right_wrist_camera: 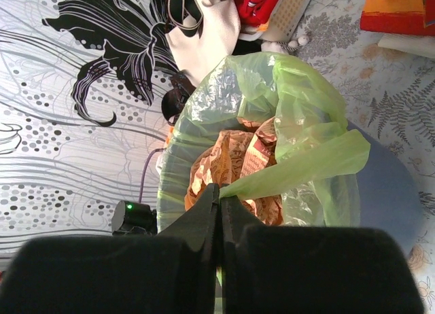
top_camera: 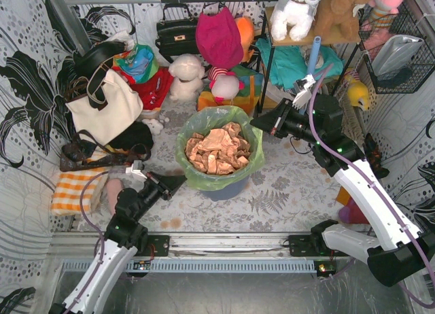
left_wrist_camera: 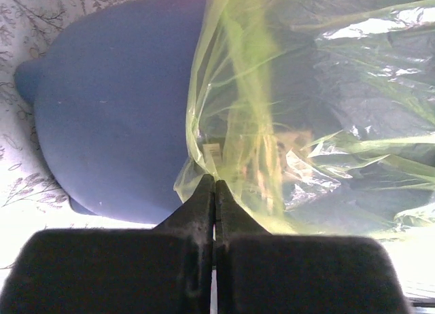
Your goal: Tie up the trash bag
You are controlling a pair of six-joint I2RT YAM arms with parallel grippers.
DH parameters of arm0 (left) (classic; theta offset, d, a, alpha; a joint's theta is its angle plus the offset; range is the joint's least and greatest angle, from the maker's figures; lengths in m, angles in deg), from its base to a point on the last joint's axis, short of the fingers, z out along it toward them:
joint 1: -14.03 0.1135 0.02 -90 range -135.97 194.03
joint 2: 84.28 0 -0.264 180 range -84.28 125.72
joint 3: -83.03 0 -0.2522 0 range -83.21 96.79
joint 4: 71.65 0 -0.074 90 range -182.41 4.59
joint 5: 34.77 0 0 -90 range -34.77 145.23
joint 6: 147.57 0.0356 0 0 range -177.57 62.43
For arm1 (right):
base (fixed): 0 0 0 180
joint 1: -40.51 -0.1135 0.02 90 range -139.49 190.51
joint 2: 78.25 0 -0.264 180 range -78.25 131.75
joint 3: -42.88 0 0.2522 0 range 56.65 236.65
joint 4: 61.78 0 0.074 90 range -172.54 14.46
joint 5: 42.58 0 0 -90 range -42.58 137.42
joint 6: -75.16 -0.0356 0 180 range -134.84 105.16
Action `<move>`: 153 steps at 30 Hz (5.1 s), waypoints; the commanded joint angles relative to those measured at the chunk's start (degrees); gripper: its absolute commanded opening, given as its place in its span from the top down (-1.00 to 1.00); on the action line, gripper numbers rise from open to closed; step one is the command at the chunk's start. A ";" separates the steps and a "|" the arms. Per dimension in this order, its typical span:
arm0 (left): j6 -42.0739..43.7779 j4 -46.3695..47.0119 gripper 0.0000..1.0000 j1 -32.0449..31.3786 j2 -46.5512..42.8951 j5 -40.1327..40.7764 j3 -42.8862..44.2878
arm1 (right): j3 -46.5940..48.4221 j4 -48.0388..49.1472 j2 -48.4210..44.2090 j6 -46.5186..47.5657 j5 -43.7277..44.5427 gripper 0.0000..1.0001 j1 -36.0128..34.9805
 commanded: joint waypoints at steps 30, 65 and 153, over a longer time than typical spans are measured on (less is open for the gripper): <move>15.06 -28.66 0.04 -0.23 11.28 4.50 30.30 | -0.30 2.41 -3.38 -1.38 1.94 1.00 0.06; -5.74 16.97 -0.05 -0.27 -2.54 -1.78 -5.56 | 1.61 1.31 -1.40 -1.32 1.32 1.00 -0.01; 33.62 -15.87 -0.10 -0.26 40.42 -0.71 66.44 | 17.30 0.43 3.31 -0.03 2.65 1.00 0.05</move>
